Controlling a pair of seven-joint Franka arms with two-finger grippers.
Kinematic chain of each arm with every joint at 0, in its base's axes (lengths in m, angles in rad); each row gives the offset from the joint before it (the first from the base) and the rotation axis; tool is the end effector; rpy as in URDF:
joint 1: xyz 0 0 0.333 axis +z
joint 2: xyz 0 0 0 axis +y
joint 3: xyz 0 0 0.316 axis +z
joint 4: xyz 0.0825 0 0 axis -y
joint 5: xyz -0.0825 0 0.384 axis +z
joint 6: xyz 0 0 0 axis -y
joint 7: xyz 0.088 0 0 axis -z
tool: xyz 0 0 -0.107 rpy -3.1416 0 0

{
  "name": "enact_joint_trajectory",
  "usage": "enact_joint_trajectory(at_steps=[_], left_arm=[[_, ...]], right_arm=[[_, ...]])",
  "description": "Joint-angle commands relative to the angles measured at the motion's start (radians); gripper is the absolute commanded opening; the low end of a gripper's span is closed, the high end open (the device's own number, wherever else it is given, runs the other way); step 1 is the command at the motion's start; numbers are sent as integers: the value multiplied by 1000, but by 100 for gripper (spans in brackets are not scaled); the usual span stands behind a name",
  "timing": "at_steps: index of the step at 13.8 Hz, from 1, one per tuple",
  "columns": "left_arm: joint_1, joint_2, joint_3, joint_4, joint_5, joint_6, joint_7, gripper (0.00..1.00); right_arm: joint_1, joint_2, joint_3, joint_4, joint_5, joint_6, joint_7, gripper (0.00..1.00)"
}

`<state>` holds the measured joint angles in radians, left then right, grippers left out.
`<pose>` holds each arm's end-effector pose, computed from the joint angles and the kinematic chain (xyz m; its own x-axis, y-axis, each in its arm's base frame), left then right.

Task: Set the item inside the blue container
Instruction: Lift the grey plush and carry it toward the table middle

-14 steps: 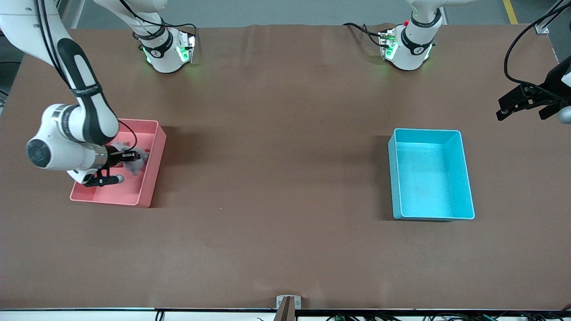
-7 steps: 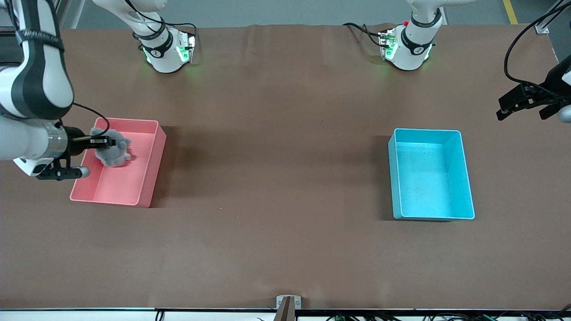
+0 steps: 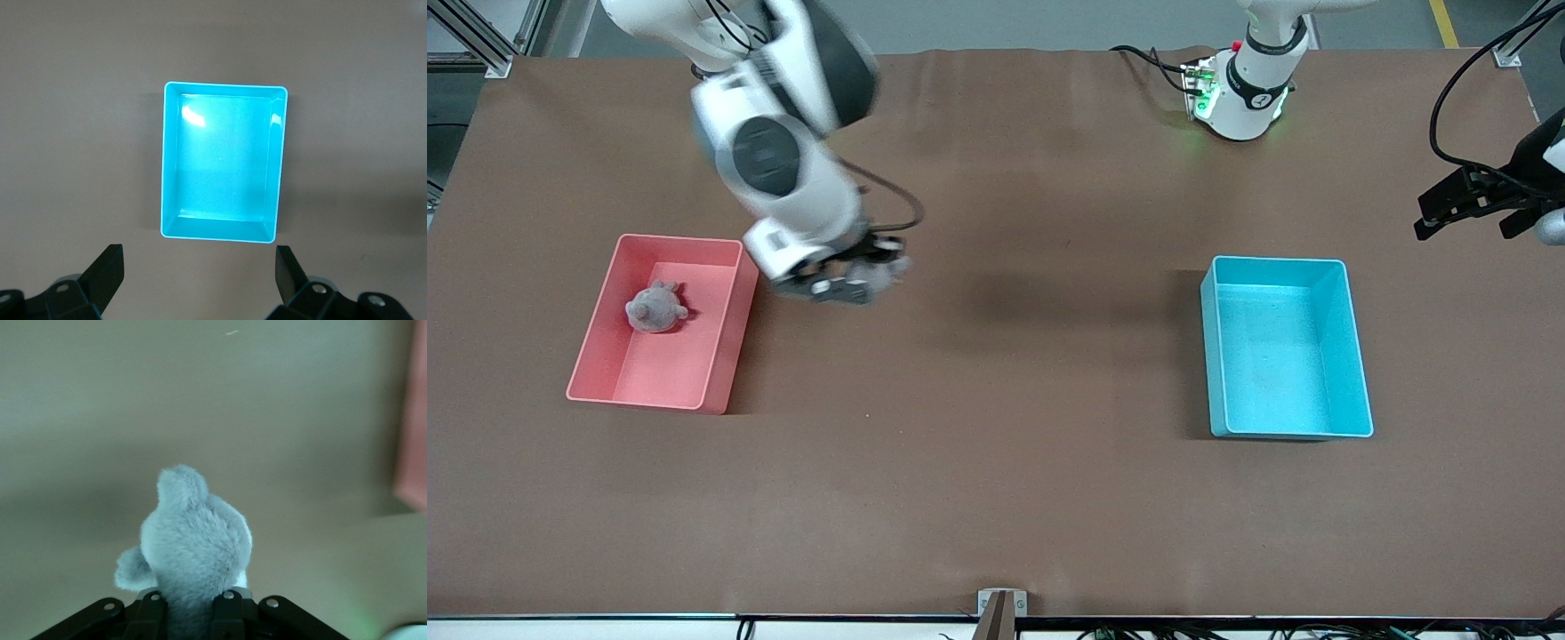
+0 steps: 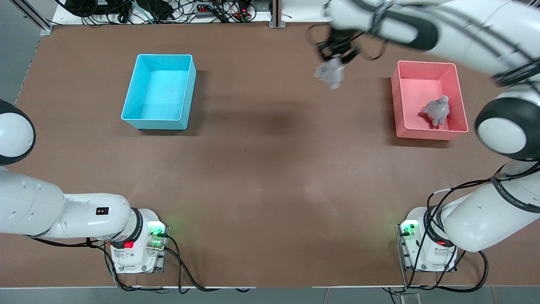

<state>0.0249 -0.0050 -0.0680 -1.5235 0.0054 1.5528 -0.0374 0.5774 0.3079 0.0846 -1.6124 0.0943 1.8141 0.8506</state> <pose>0.5512 -0.0233 0.6479 0.9994 -0.0056 0.0345 -0.0054 -1.0000 -0.0044 0.5030 0.3951 0.4406 0.9641 -0.2148 -0.1559 -0.2167 -0.9762 0.0049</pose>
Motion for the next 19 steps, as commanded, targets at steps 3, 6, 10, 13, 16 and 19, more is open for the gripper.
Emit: enact_joint_trajectory(at_steps=[3,6,10,13,16,19], left_arm=[[-3,30,-1,22,-2,-7,21,100],[-3,42,-3,22,-12,-8,22,100],[-19,54,-13,-21,-53,-11,19,100],[-29,56,-42,-95,-74,-5,8,100],[-33,56,-105,-168,-76,53,-53,100],[-34,57,-189,-286,-74,166,-152,100]], right_arm=[[200,239,-19,86,1,304,290,5],[266,347,-20,134,-11,430,332,7],[300,425,-20,134,-16,564,320,13],[300,451,-20,134,-24,565,317,23],[300,458,-20,134,-33,565,320,86],[299,433,-25,135,-47,554,315,100]])
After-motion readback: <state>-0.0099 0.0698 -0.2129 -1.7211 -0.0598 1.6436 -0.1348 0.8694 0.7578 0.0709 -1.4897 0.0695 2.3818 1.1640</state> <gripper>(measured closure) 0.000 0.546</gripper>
